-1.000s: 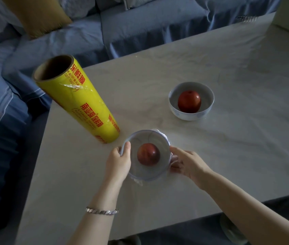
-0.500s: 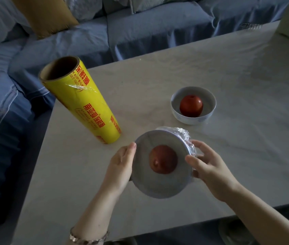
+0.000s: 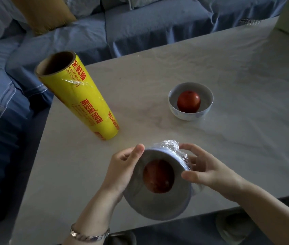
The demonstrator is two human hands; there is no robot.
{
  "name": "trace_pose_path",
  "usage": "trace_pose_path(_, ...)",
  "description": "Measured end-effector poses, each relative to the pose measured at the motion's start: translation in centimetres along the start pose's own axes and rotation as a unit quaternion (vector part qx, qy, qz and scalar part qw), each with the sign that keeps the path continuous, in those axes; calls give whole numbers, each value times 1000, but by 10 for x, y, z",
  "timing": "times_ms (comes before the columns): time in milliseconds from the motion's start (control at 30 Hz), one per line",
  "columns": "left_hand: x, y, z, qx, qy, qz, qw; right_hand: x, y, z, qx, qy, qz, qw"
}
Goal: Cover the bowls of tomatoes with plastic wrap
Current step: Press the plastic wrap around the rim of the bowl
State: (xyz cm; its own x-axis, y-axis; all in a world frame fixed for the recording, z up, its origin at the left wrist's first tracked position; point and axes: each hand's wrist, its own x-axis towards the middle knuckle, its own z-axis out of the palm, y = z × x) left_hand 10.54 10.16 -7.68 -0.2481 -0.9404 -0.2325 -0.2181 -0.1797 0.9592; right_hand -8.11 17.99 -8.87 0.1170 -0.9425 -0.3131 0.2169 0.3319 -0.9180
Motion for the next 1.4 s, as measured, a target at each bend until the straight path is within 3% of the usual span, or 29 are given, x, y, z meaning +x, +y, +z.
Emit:
trace_pose_path(133, -7, -4, -4, 29, -10, 43, 999, 9, -15, -2, -4, -15, 8, 1000)
trace_pose_path(300, -18, -3, -8, 55, -21, 77, 995, 16, -39, 1, -103, -44, -17, 994)
trace_pose_path(500, -22, -1, -11, 42, -21, 74, 996, 16, -38, 4, -148, -7, -58, 987)
trace_pose_path(700, -23, -2, -11, 47, -22, 78, 996, 11, -41, -5, -200, -74, 0, 977)
trace_pose_path(967, -24, 1, -10, 78, -57, 91, 991, 10, -44, 4, -9, 12, -68, 998)
trace_pose_path(1167, -26, 5, -12, 56, -82, 145, 985, 28, -30, 18, -82, 170, -109, 976)
trace_pose_path(1400, -29, 3, -16, 29, -46, 192, 980, 35, -17, 28, -139, 110, -62, 982)
